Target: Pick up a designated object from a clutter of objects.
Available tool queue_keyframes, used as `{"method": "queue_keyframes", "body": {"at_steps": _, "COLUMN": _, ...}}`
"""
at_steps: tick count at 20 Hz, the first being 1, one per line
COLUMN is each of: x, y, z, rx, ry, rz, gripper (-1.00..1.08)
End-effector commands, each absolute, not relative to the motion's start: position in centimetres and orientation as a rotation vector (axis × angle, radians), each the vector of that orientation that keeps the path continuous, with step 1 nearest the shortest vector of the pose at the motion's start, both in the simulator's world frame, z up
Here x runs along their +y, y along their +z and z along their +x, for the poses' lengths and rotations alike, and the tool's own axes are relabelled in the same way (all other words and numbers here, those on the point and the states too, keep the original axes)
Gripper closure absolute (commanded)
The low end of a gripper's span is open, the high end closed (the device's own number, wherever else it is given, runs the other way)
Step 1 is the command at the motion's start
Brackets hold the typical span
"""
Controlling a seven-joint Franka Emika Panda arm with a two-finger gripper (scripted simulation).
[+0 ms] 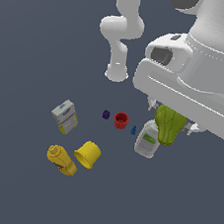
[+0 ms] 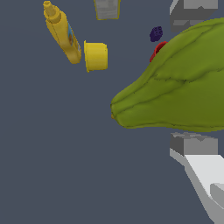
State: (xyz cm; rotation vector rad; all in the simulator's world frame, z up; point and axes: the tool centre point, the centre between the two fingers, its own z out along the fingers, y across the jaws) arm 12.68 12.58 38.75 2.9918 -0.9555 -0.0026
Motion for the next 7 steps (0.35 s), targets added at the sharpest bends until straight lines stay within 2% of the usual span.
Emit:
{"method": "queue_keyframes", "body": {"at_steps": 1, "x": 13.01, "y": 39.33, "z": 12.83, "rx": -0.957, "ry": 0.0, "rz": 2.992, "gripper": 1.08}}
{"method": "queue_keyframes", "body": {"at_steps": 7, "x": 13.37, "y": 39.69, "z": 12.96, "rx": -0.957, "ry": 0.0, "rz": 2.992, "gripper": 1.08}}
